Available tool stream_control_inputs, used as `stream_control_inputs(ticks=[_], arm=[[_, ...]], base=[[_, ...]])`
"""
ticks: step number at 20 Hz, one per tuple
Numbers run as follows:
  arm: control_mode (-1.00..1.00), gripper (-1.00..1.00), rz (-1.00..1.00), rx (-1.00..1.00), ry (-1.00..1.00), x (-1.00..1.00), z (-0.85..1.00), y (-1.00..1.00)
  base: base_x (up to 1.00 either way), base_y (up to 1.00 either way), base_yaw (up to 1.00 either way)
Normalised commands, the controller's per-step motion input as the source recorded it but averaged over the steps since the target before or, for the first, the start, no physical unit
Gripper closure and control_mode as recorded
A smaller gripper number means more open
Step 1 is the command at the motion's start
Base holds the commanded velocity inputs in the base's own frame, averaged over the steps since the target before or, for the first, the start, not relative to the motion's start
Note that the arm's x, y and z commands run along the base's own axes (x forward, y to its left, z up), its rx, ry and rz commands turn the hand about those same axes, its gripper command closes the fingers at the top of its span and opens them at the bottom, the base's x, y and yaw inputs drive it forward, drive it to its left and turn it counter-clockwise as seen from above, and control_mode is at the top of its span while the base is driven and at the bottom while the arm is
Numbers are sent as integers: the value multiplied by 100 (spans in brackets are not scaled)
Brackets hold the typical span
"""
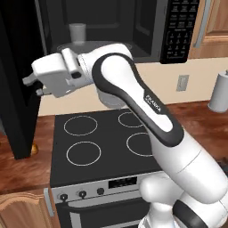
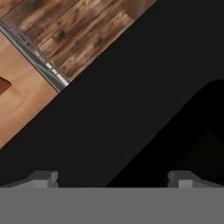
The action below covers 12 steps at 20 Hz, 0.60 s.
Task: Open the microwave door.
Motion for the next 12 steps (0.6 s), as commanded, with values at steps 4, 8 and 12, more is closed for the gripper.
stream_control_inputs(ticks=[4, 8, 12], arm=[[-100, -100, -3, -6, 0, 68, -11, 89], [-100, -100, -4, -5, 0, 67, -15, 73], [-100, -100, -4, -3, 0, 26, -9, 38]], base=[[0, 0, 0], [0, 0, 0], [0, 0, 0]])
